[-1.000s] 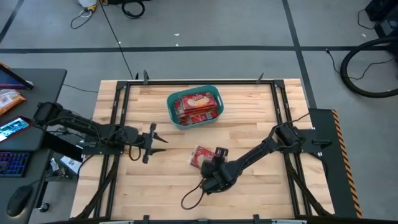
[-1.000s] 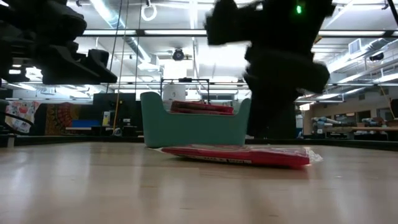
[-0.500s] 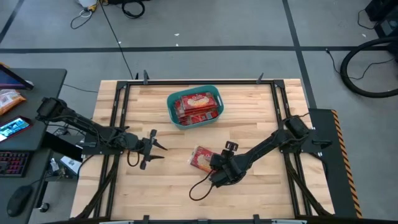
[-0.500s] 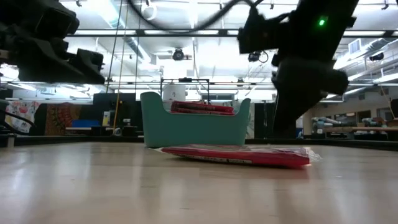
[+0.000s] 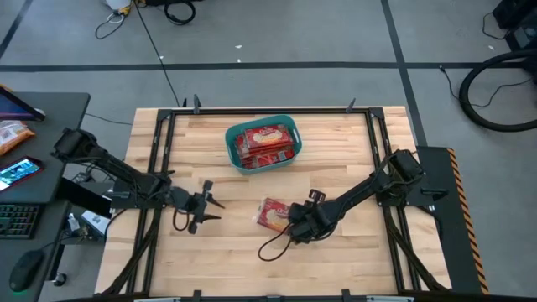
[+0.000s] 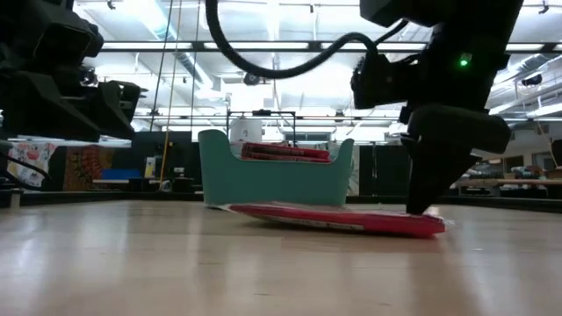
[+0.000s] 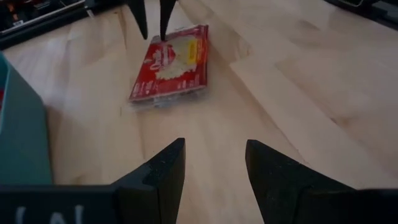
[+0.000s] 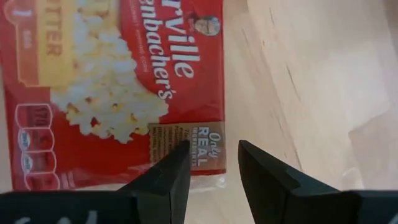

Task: Sort popcorn bags into baskets
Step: Put the red popcorn bag into the green bin

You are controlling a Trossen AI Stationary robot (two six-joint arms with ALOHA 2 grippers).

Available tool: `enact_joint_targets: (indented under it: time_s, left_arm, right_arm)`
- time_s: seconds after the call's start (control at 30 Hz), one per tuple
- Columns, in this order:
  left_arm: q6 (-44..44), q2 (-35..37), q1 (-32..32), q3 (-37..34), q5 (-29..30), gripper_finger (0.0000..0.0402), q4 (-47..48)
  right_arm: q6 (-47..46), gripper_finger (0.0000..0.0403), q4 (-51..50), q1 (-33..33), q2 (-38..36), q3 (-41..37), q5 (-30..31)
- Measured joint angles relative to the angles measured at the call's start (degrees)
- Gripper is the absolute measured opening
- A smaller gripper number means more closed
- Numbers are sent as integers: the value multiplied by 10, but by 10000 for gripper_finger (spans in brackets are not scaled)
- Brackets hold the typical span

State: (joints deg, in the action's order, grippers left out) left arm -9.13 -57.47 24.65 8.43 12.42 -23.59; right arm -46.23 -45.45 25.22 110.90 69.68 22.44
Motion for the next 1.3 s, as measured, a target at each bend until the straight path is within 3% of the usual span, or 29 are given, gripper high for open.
enact_joint_targets:
  time_s: [0.4,0.73,1.3]
  left_arm:
    - [-19,0,12,0,0,172,-30]
    - [-20,-2,12,0,31,172,-28]
    - [-24,-108,22,65,56,172,-3]
  right_arm:
    - [179,139,219,-32,4,-9,36]
    - [239,139,235,-22,-2,13,36]
    - [173,138,188,-6,3,13,45]
